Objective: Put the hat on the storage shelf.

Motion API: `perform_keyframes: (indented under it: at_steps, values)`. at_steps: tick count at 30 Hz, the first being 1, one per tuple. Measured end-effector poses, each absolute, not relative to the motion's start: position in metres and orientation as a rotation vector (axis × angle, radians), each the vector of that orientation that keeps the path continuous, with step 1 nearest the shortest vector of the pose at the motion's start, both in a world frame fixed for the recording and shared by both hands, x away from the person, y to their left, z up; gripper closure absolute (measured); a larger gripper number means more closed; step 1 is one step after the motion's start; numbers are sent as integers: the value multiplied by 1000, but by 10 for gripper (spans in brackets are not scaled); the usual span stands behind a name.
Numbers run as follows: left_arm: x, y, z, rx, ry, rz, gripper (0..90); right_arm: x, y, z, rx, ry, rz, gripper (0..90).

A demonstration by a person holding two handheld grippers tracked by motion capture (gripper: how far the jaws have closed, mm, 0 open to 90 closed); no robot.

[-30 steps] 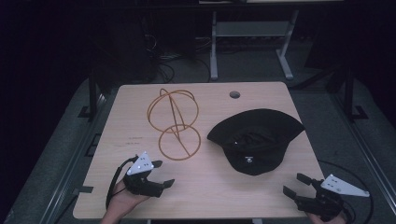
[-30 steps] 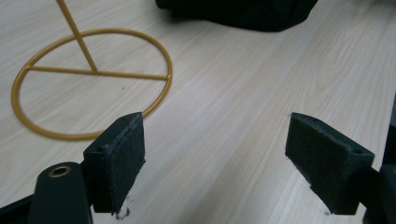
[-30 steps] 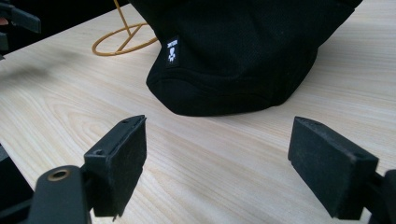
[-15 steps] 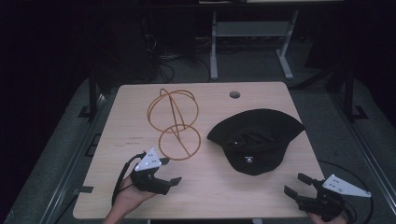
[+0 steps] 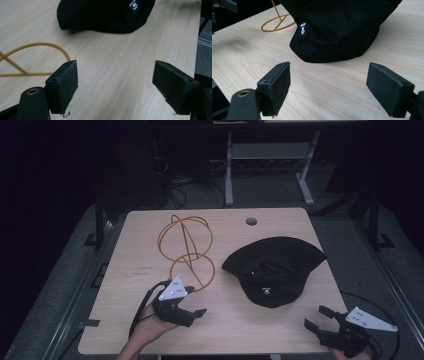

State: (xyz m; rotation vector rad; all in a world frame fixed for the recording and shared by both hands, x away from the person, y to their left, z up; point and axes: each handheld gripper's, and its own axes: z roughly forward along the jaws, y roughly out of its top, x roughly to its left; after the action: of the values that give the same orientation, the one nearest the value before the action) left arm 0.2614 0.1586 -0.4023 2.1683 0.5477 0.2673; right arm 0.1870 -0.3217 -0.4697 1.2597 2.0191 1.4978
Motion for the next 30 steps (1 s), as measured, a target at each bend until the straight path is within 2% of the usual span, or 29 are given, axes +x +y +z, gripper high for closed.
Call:
perform_keyframes:
  at_steps: [30]
  values:
    - [289,72,-381,2197,410,250,200,188,-322,-469,1239,2028,1513,190]
